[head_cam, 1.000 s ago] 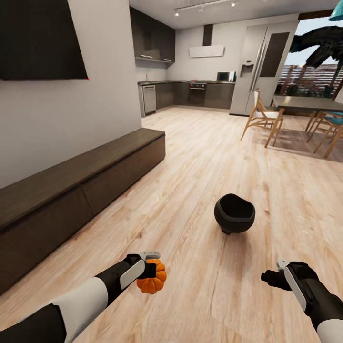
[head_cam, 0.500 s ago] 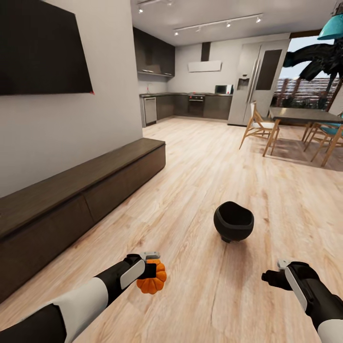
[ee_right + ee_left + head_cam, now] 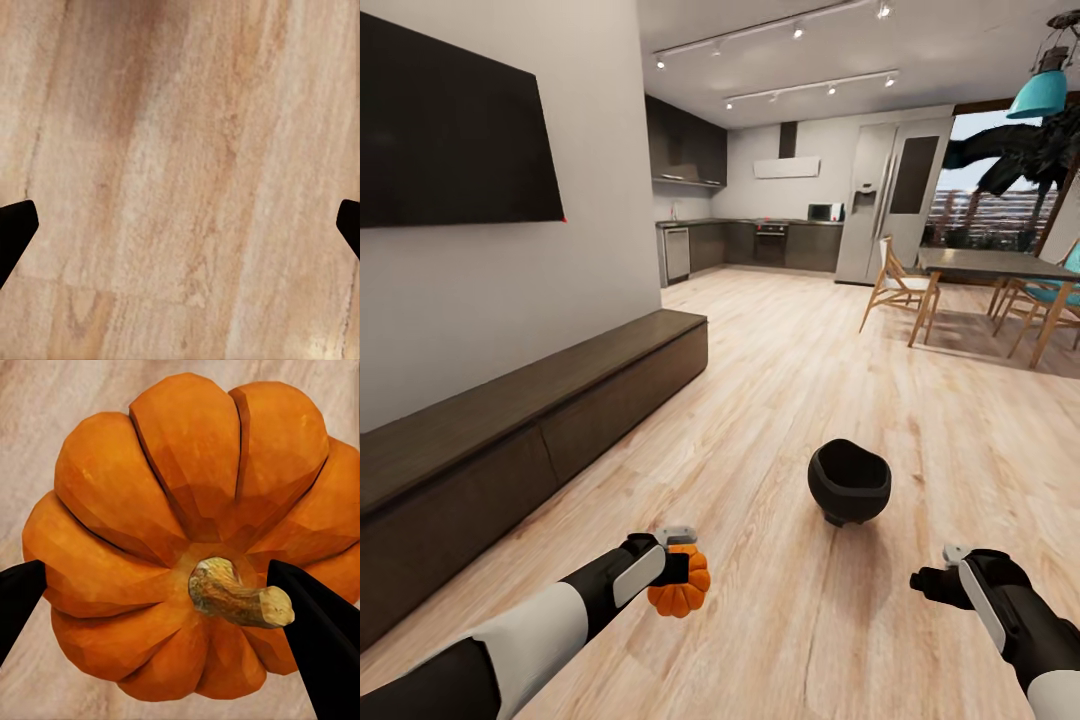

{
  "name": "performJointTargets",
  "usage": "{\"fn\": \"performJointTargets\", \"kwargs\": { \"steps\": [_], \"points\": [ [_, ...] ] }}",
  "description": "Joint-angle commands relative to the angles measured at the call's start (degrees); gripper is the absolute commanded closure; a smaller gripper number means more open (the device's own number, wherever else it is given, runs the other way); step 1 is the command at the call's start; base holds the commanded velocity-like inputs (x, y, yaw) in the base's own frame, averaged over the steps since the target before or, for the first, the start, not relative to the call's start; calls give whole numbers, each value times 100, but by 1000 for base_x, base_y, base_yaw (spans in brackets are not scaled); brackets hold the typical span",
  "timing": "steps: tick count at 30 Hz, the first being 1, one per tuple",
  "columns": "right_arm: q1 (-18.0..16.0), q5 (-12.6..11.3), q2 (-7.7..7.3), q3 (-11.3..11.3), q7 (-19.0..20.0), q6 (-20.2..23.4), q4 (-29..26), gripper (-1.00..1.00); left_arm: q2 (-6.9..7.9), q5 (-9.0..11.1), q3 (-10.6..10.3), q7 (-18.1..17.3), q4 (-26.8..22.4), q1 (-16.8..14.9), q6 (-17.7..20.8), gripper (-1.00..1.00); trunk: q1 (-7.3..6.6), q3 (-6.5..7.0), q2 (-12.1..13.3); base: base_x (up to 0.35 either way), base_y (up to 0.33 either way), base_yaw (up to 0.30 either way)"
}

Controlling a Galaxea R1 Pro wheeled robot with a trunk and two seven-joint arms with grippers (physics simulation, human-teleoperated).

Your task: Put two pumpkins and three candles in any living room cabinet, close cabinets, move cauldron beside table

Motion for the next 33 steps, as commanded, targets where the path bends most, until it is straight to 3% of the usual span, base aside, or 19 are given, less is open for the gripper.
{"fn": "performJointTargets", "kwargs": {
  "steps": [1, 24, 33],
  "points": [
    [-2, -27, -1, -6, -6, 24, -6, -100, 4, 64, -42, 51, -9, -6, -1, 100, -1, -5, -2, 0, 0, 0],
    [-2, -27, -10, -23, 0, 15, -13, -100, -14, 2, -110, 64, -17, -6, -58, 100, -1, -5, -2, 0, 0, 0],
    [-2, -37, -10, -32, 1, 24, -7, -100, -20, 2, -112, 56, -23, -6, -99, 100, -1, 22, -2, 0, 0, -222]
  ]
}}
